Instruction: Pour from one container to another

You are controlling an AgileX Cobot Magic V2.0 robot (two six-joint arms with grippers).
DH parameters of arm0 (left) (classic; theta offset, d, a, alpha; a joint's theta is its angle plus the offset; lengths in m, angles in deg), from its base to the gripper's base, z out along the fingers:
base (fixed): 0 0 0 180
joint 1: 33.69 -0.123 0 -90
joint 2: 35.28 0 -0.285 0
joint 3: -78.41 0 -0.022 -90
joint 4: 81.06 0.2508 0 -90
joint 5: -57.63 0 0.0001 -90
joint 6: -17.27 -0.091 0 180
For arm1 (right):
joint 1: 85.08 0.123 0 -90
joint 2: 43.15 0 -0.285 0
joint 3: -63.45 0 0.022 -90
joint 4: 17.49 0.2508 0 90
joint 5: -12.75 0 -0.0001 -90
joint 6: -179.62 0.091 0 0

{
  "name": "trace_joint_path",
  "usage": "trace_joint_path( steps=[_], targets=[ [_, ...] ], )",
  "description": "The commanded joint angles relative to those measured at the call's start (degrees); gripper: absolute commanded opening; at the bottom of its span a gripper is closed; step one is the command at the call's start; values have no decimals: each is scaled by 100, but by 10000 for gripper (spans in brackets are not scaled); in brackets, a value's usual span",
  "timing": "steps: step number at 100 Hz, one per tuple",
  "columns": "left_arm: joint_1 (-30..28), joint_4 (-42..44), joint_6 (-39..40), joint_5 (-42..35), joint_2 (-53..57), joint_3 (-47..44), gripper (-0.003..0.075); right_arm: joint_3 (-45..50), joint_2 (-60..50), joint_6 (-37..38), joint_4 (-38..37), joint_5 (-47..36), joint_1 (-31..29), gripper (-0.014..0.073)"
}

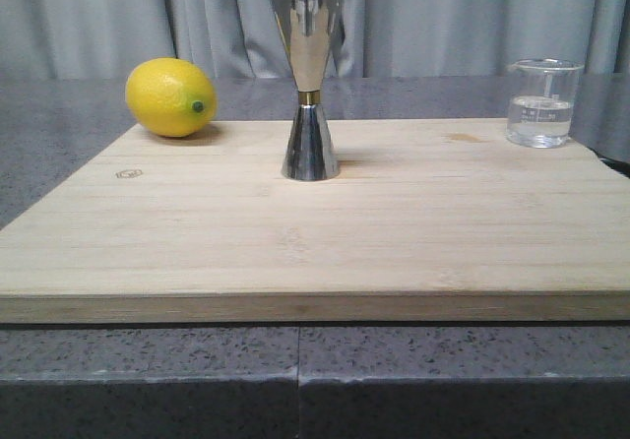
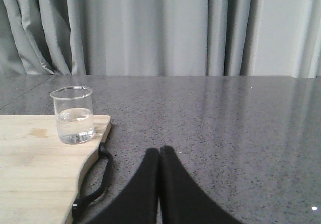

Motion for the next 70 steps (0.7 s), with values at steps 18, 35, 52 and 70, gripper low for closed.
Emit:
trace_joint_path(
  steps=[18,35,52,70],
  targets=[
    [-18,-48,7,-419,119,-159,-19,47,-123,-68,-13,-479,-24,-57],
    [-18,-152,21,-655,119,-148,-19,47,-123,-68,-13,-554,-24,-57],
    [-18,-331,21,-549,119,168,-19,-287,-123,-68,24,-128,-24,-57],
    [-18,-372,21,174,-44,1001,-19,-1076,119,-68,24,675,-24,-57]
  ],
)
